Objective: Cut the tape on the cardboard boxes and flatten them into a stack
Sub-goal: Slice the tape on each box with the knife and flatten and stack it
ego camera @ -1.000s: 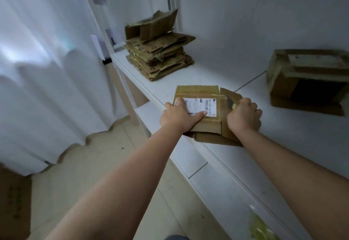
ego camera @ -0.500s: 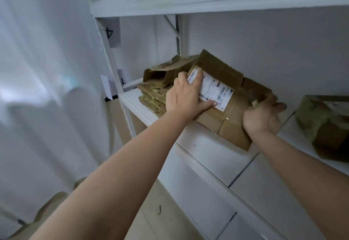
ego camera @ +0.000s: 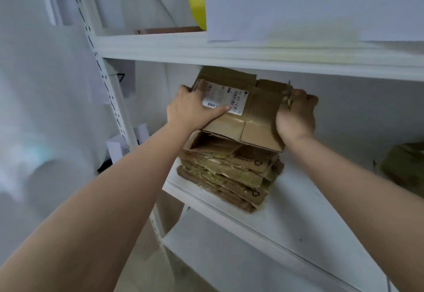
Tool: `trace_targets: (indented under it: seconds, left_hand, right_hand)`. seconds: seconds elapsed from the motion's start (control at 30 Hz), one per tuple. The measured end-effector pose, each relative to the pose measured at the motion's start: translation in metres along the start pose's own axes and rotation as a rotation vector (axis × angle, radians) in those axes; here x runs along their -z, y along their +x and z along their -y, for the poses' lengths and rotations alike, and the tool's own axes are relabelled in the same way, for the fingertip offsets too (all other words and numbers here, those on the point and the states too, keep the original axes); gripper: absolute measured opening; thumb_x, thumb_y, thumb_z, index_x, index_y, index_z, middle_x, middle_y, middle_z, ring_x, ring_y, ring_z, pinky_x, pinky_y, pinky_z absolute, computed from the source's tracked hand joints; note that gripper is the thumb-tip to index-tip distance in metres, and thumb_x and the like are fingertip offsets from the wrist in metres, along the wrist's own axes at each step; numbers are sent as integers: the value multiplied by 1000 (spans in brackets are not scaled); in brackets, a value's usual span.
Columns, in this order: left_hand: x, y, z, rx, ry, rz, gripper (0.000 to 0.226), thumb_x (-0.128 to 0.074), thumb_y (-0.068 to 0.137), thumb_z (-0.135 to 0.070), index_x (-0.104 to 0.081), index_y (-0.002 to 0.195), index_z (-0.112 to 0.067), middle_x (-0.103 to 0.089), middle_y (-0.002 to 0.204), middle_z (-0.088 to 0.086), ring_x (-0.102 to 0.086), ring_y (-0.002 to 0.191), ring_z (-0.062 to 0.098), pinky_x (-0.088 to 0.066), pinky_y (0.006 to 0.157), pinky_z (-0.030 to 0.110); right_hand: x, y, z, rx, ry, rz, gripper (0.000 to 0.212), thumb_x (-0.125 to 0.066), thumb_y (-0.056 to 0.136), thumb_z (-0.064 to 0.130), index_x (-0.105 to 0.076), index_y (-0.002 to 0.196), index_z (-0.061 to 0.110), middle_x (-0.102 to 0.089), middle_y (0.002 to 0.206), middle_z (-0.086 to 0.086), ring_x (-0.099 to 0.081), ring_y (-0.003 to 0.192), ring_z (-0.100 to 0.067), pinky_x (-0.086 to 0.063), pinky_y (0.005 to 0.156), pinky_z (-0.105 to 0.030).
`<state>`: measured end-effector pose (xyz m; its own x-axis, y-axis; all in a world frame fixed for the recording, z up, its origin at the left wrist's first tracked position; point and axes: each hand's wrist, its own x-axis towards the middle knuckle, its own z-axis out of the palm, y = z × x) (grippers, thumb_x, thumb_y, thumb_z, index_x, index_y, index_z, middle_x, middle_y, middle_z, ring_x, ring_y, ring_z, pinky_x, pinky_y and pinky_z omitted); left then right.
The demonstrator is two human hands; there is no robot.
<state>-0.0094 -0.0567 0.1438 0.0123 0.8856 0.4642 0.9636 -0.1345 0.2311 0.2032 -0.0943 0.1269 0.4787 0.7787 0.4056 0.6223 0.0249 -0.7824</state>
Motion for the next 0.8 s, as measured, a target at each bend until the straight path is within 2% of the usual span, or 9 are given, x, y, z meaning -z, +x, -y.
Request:
trace_targets:
  seconds: [0.13, 0.2, 0.33, 0.43, 0.53, 0.6, 0.67, 0.73, 0.8]
  left_hand:
    - [-3, 29, 39, 26, -112, 5, 86, -45, 69, -87, -37, 138, -38, -47, 120, 10, -54, 108, 33, -44, 77, 36]
    - [-7, 40, 53, 47, -141, 24, 88, -46, 69, -87, -34, 141, -38, -47, 122, 11, -54, 109, 33, -44, 78, 36]
    - [-26, 57, 65, 65, -177, 101, 89, -46, 69, -87, -36, 142, -37, -47, 121, 11, -55, 107, 33, -42, 75, 34]
    - [-49, 58, 59, 30, -190, 216, 88, -44, 70, -86, -34, 143, -38, -48, 123, 11, -54, 109, 32, -42, 76, 34]
    - [-76, 50, 47, -47, -124, 317, 89, -42, 72, -87, -34, 144, -36, -48, 128, 12, -54, 112, 32, -47, 83, 37]
    - [-94, 44, 40, -77, -96, 355, 90, -42, 73, -86, -33, 146, -35, -45, 136, 15, -52, 118, 35, -47, 91, 41]
    - [-108, 43, 37, -104, -56, 373, 92, -42, 72, -87, -32, 147, -35, -41, 142, 18, -49, 123, 37, -46, 93, 44]
    - [-115, 43, 37, -138, -6, 379, 95, -40, 70, -89, -29, 148, -35, -41, 141, 17, -46, 125, 37, -45, 92, 44]
    - [-123, 43, 40, -188, 60, 393, 97, -35, 70, -90, -25, 149, -36, -37, 146, 14, -39, 131, 37, -41, 98, 46]
  right_hand:
    - [-37, 13, 26, 7, 112, 62, 30, -38, 99, 23, -48, 128, 18, -40, 130, -9, -54, 100, -24, -36, 87, -24]
    - [-54, 21, 32, 17, 118, 89, 30, -37, 100, 23, -50, 127, 17, -47, 127, -9, -56, 97, -23, -44, 88, -29]
    - [-76, 31, 32, 26, 41, 87, 29, -38, 99, 18, -50, 125, 15, -46, 127, -9, -55, 89, -21, -47, 85, -32]
    - [-78, 33, 17, -95, -142, 83, 32, -39, 99, 20, -40, 130, 12, -36, 132, -12, -57, 97, -30, -50, 82, -38]
    - [-81, 28, -4, -241, -436, 165, 40, -39, 98, 27, -34, 133, 7, -31, 136, -17, -51, 111, -40, -44, 78, -41]
    - [-85, 21, -15, -211, -616, 190, 41, -40, 97, 28, -36, 133, 9, -32, 136, -16, -44, 117, -38, -41, 80, -40]
    - [-90, 15, -26, -42, -718, 209, 41, -39, 96, 29, -39, 135, 17, -31, 141, -14, -33, 127, -37, -37, 90, -42]
    - [-97, 10, -42, 107, -740, 295, 48, -37, 96, 34, -30, 144, 28, -16, 156, -7, -12, 142, -35, -22, 109, -48]
    - [-106, 5, -57, 111, -724, 376, 55, -36, 95, 38, -20, 148, 33, -7, 160, 0, -1, 145, -33, -10, 115, -54]
